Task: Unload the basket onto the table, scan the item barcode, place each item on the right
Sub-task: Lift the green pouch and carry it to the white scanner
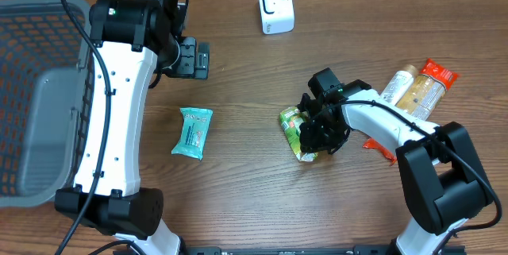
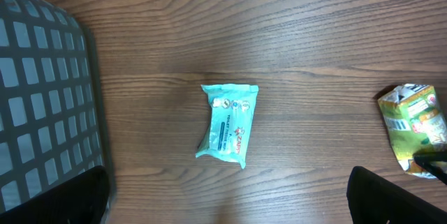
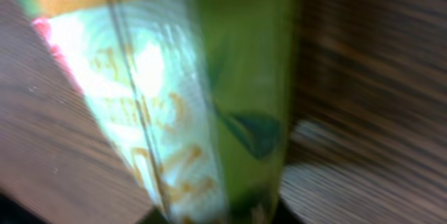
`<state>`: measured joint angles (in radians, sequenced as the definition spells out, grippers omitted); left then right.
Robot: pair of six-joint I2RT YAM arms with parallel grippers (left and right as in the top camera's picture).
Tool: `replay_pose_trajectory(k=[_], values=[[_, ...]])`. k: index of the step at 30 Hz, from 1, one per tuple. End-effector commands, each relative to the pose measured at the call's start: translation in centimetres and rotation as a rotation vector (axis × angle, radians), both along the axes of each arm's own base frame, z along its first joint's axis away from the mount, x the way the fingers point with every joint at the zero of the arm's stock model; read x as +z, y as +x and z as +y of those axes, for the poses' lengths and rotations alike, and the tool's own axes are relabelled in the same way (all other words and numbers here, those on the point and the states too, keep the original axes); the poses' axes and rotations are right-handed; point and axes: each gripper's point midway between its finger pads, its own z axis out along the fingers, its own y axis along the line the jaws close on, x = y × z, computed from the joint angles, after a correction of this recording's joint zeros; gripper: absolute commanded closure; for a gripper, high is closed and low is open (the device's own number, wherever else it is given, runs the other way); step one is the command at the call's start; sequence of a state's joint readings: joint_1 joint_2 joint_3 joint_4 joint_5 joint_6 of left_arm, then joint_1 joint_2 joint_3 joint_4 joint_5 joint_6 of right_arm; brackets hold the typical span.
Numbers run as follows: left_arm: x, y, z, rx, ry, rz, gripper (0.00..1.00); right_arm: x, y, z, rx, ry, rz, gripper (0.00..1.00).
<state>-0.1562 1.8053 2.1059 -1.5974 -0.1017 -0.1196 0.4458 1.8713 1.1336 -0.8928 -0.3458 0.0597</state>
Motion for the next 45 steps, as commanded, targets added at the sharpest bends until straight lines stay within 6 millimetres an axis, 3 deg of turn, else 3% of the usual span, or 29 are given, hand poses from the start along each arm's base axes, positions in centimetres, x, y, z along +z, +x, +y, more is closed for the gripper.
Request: replay_pose_trajectory(k=[1, 6, 8, 12, 15, 20, 24, 29, 35, 40, 45], values=[[-0.2, 0.2, 0.1, -0.009, 0.003, 0.006, 0.00, 0.9, -0.4, 1.6, 0.006, 0.102, 0.023, 0.90], [-0.2, 0.2, 0.1, -0.009, 0.003, 0.006, 0.00, 4.1, -0.2, 4.0, 0.014, 0.254, 0.064, 0.96], [-0.2, 0.2, 0.1, -0.009, 0.003, 0.006, 0.00, 6.5, -0.3, 5.0, 0.054, 0.355, 0.069, 0.96], [-0.2, 0.2, 0.1, -0.009, 0.003, 0.006, 0.00, 12.9, -0.3, 6.6, 0.149, 0.607, 0.023, 0.96], [-0.2, 0.2, 0.1, -0.009, 0.003, 0.006, 0.00, 17.7, 0.1, 6.5, 0.168, 0.751, -0.037, 0.96], [-0.2, 0.2, 0.1, -0.009, 0.003, 0.006, 0.00, 25.6, 1.0, 4.4, 0.138, 0.991, -0.157, 0.96], [-0.2, 0.2, 0.1, -0.009, 0.003, 0.006, 0.01, 28.9, 1.1, 3.0, 0.129, 1.077, -0.223, 0.96], [-0.2, 0.2, 0.1, -0.009, 0.003, 0.006, 0.00, 31.1, 0.7, 2.3, 0.126, 1.145, -0.242, 0.96], [-0.2, 0.2, 0.1, -0.009, 0.003, 0.006, 0.00, 31.4, 0.8, 2.3, 0.127, 1.136, -0.252, 0.96], [-0.2, 0.2, 0.1, -0.009, 0.003, 0.006, 0.00, 29.5, 2.3, 2.6, 0.020, 0.895, -0.241, 0.96], [-0.2, 0.2, 0.1, -0.009, 0.003, 0.006, 0.00, 31.6, 4.9, 2.1, -0.064, 0.541, -0.436, 0.97]])
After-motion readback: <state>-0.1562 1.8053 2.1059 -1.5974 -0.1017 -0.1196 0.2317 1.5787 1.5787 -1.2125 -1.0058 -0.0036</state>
